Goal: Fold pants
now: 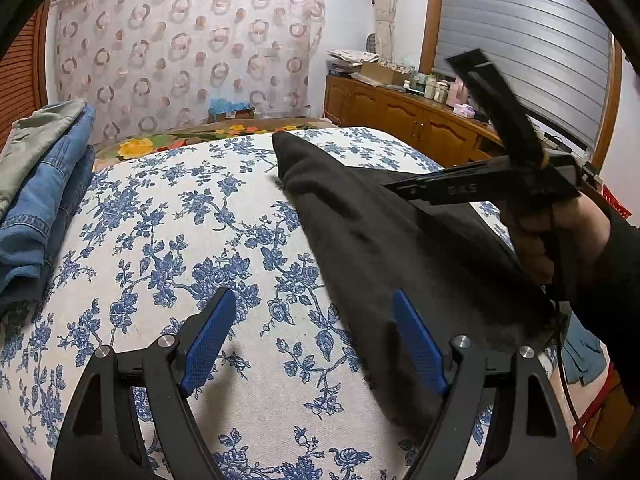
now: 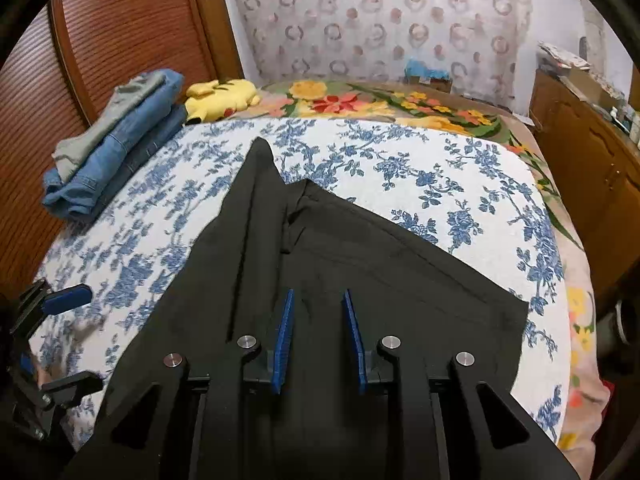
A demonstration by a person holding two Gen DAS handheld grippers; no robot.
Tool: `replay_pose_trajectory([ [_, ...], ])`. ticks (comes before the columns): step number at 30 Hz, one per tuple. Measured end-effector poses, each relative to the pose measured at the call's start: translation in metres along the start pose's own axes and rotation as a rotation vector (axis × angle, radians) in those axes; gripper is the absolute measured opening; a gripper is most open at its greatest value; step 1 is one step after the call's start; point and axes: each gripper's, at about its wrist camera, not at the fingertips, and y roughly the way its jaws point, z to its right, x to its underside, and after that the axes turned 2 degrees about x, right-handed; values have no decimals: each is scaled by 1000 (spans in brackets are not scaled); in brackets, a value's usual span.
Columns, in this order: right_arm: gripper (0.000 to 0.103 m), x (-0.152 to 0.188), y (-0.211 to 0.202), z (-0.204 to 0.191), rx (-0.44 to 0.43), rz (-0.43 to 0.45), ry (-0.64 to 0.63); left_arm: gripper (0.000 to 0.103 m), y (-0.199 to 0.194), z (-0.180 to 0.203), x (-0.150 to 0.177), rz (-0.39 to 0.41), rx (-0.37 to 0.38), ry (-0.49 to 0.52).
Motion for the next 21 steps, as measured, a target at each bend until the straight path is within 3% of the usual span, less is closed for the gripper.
replay_pose_trajectory([
  [4,24,-6,10,0,15,-30,-20,82,0,5,1,3,-12,23],
  [9,7,-8,12,-2,-16,-28,-35,82,0,8,2,3,-23,44],
  [16,5,-6,-24,1,17,130,-25,82,1,8,2,-9,-21,40],
  [21,5,-2,-40,13,62,176,-2,82,2,9,3,-12,-20,44],
])
